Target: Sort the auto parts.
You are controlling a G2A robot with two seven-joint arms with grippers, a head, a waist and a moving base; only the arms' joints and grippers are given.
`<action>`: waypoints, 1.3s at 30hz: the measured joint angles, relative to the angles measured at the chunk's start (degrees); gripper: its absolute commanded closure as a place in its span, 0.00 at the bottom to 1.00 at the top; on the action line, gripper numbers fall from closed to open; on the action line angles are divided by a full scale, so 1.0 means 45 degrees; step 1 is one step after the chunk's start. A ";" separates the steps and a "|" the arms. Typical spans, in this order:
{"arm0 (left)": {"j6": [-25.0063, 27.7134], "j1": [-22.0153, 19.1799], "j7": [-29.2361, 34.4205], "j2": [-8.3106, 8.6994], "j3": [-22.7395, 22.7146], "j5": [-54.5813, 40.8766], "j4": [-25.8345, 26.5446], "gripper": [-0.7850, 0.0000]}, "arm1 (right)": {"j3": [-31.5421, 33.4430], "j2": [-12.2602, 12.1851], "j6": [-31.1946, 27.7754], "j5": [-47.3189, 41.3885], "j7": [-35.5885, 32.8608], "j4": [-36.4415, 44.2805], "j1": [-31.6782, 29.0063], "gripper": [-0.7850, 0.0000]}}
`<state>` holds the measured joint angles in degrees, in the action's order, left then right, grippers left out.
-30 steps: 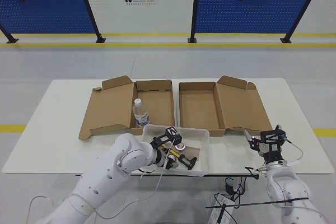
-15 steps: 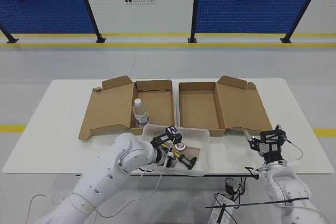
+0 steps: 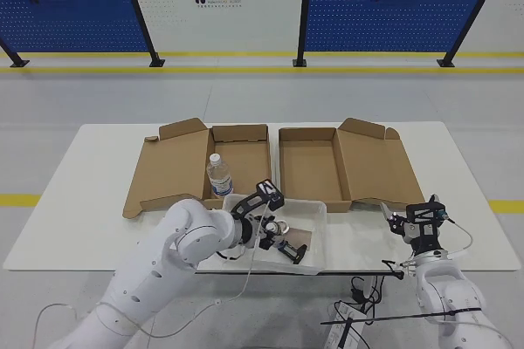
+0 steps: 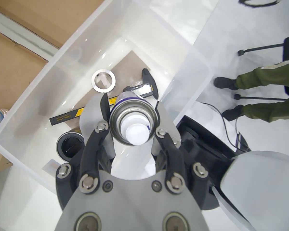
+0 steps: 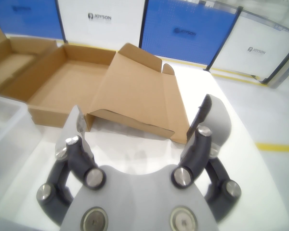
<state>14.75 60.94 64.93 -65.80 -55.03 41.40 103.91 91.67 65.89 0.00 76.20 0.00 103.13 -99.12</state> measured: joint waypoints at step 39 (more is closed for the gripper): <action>0.5214 -0.1703 0.0259 0.1449 0.0910 -0.5846 0.1663 1.00 | 0.0000 0.0000 0.0000 0.0000 0.0000 0.0000 0.0000 0.00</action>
<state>38.21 53.28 66.09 -59.27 -50.93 15.09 111.39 91.67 65.89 0.00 76.20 0.00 103.13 -99.12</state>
